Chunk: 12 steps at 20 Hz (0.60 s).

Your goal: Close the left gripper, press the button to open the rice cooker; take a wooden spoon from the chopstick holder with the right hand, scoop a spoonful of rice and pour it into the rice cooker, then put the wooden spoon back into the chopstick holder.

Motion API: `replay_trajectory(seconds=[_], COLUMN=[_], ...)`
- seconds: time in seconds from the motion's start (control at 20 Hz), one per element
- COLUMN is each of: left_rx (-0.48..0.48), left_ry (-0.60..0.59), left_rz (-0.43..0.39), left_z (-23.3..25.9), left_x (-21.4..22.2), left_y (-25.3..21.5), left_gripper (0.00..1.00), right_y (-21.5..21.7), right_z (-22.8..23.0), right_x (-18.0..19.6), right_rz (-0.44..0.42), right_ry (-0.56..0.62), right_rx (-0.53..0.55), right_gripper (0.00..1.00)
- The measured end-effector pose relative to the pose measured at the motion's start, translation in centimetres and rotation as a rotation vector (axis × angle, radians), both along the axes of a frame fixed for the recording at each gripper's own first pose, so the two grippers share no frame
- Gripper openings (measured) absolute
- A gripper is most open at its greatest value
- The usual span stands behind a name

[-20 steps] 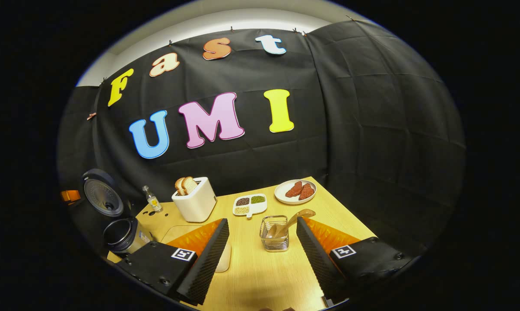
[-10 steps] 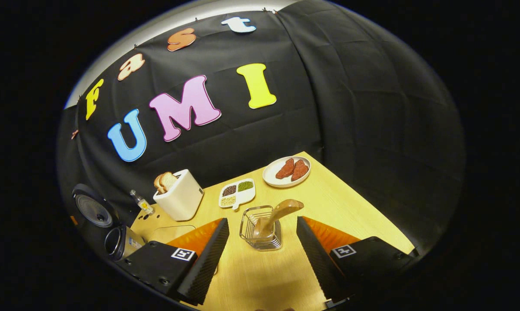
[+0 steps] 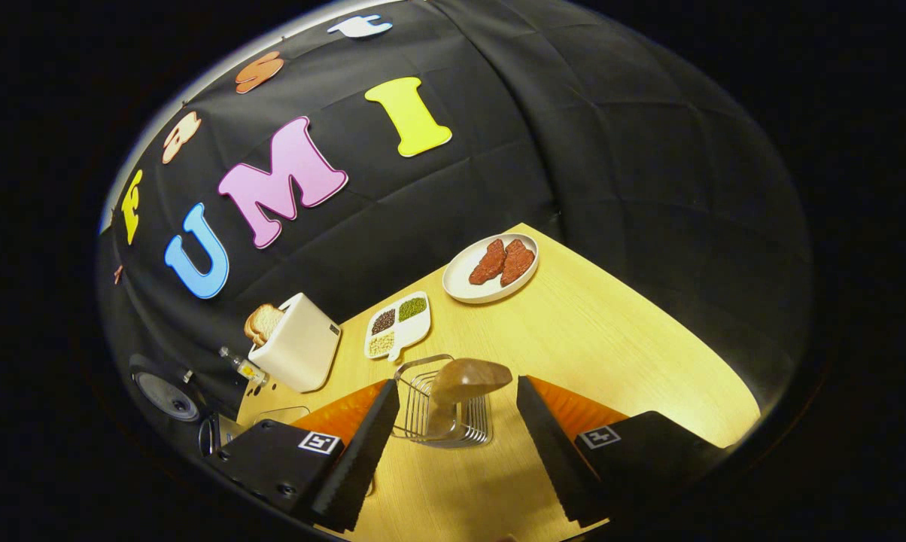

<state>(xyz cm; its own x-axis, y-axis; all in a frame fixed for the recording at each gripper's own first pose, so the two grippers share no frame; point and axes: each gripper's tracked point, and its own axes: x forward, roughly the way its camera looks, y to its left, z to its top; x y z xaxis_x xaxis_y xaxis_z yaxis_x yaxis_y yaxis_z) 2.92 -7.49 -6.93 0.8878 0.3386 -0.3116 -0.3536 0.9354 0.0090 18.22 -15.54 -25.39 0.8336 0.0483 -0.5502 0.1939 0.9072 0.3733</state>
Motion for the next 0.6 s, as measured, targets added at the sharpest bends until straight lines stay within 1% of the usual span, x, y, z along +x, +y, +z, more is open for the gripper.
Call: replay_trajectory(seconds=[0.05,0.1,0.15,0.2,0.25,0.3,0.35,0.4,0.45,0.55,0.6], left_rx=[-0.003,-0.003,-0.005,-0.012,-0.024,-0.036,-0.040,-0.039,-0.041,-0.061,-0.074], left_ry=[0.009,0.012,0.011,0.010,0.015,0.029,0.040,0.050,0.061,0.075,0.080], left_rz=[-0.002,-0.001,0.000,-0.002,-0.013,-0.028,-0.036,-0.038,-0.037,-0.040,-0.046], left_z=[-0.2,-0.3,-0.3,-0.4,-0.9,-1.4,-2.0,-2.4,-2.9,-3.5,-3.8], left_x=[0.1,0.1,0.2,0.1,0.1,0.0,0.0,-0.1,-0.3,-0.6,-0.6], left_y=[-0.5,-0.8,-1.2,-1.5,-2.1,-2.6,-2.8,-2.9,-2.8,-3.1,-3.3], left_gripper=[0.96,0.96,0.95,0.96,0.96,0.95,0.95,0.96,0.95,0.95,0.95], right_y=[-0.1,-0.1,0.0,0.0,0.2,0.4,0.3,0.4,0.9,0.9,1.6], right_z=[-0.3,-0.5,-0.5,-0.6,-0.9,-0.9,-0.7,-0.9,-0.7,-0.6,-0.3], right_x=[0.5,1.0,1.4,1.8,2.1,2.4,2.3,2.6,2.5,2.8,2.6], right_rz=[-0.008,-0.017,-0.023,-0.035,-0.036,-0.028,-0.027,-0.018,-0.015,-0.026,-0.016], right_ry=[0.000,-0.001,0.000,0.004,0.004,-0.003,-0.006,-0.014,-0.010,-0.003,-0.006], right_rx=[0.001,0.008,0.020,0.021,0.019,0.005,-0.021,-0.027,-0.029,-0.008,0.019], right_gripper=[0.99,0.96,0.95,0.80,0.69,0.68,0.59,0.46,0.29,0.30,0.28])
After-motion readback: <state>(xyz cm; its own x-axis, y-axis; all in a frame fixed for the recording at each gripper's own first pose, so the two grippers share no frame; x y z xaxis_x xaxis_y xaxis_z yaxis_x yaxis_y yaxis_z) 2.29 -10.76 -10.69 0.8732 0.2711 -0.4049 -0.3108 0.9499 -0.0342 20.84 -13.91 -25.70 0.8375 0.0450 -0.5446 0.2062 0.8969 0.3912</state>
